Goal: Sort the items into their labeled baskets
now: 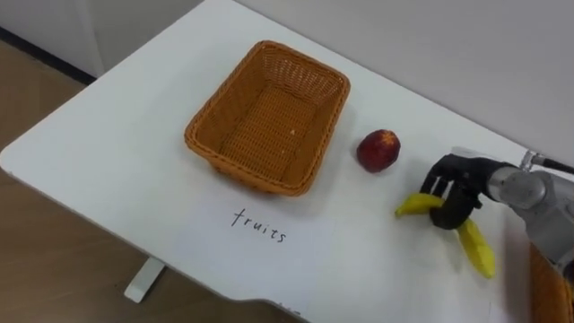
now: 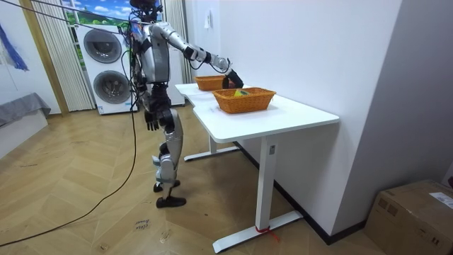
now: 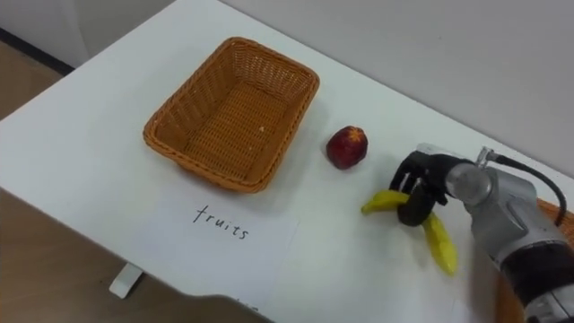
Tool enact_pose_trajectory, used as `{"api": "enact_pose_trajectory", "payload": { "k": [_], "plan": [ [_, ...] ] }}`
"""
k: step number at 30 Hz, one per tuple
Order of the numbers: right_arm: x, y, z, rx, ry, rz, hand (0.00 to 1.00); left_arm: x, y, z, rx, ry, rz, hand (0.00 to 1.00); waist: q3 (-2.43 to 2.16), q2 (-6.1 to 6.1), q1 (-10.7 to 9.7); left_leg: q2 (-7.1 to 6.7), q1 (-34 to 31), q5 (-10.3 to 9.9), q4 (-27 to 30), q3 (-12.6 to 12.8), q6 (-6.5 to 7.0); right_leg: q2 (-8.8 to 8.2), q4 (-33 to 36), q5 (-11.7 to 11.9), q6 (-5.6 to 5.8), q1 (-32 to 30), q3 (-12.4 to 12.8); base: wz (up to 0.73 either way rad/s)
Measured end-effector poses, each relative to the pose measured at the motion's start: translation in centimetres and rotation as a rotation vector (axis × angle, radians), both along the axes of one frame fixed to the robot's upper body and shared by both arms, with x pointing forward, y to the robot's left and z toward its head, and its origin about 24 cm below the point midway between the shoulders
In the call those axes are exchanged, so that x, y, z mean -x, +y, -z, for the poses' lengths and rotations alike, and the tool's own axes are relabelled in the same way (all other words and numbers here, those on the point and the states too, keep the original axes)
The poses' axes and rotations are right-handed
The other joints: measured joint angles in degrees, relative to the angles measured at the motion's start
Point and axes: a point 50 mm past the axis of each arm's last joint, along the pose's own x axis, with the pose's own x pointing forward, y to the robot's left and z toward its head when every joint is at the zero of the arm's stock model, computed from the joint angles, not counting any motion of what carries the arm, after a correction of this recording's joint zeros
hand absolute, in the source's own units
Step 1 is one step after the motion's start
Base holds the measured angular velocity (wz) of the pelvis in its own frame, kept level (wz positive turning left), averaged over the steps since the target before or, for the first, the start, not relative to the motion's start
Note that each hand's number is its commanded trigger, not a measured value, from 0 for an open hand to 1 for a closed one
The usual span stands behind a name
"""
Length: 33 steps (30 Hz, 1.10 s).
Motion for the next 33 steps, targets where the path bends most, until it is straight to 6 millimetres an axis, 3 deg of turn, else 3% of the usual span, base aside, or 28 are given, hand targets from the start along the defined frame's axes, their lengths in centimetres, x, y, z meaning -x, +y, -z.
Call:
{"api": "enact_pose_trajectory", "payload": {
  "k": [2,6,7,9,16,20,24,33],
  "plan": [
    [-0.1,1.0,-1.4,-0.013,-0.067,-0.052,1.0,0.5,0.0,0.1,0.0,0.008,-0.004,0.0,-0.1,0.25,-1.2,0.0,0.0,0.0,-0.1,0.0,0.0,0.02,0.0,0.0,0.0,0.0,0.3,-0.02],
    [-0.5,2.2,-4.6,-0.06,-0.211,-0.111,1.0,2.1,-0.1,0.2,-0.006,0.017,-0.056,0.0,-0.89,0.78,-2.2,0.01,1.1,0.0,-0.8,0.7,0.03,0.08,0.0,0.0,-0.03,0.4,1.6,-0.09],
    [-0.5,2.3,-5.3,-0.068,-0.241,-0.115,1.0,2.5,0.0,0.2,-0.015,0.018,-0.069,0.0,-0.83,0.99,-2.8,0.03,1.9,0.0,-1.0,0.7,0.02,0.12,-0.1,0.0,-0.03,1.0,2.0,0.0],
    [-0.5,2.2,-5.9,-0.076,-0.266,-0.114,1.0,3.2,0.2,0.1,-0.025,0.025,-0.09,0.0,-1.44,1.0,-3.1,0.09,2.7,0.1,-1.6,1.0,0.0,0.19,-0.1,0.0,-0.02,1.3,3.1,-0.06],
    [-0.3,2.7,-9.6,-0.089,-0.424,-0.147,1.0,4.1,-0.2,0.3,-0.024,0.025,-0.133,0.0,-1.52,0.91,-4.5,0.09,4.1,0.2,-2.9,1.3,-0.01,0.16,0.1,0.0,-0.01,2.5,3.1,-0.04],
    [-0.2,2.9,-9.9,-0.092,-0.435,-0.156,1.0,4.1,-0.6,0.5,-0.017,0.025,-0.137,0.0,-1.5,0.66,-4.5,0.05,4.9,0.4,-3.6,1.2,-0.05,0.13,0.1,0.0,0.0,3.1,3.0,0.0],
    [-0.4,3.1,-10.3,-0.1,-0.45,-0.165,1.0,4.3,-0.8,0.6,-0.012,0.026,-0.145,0.0,-1.13,-0.02,-4.5,0.05,4.9,0.5,-3.6,1.1,-0.12,0.19,0.0,0.0,-0.01,3.1,3.1,0.02],
    [0.1,5.2,-12.9,-0.167,-0.542,-0.261,1.0,4.7,-0.8,0.6,-0.032,0.029,-0.146,0.0,-1.07,-0.06,-4.3,0.03,5.1,0.5,-3.7,0.7,-0.11,0.22,0.0,0.0,0.0,3.4,3.8,0.02]
  ]
}}
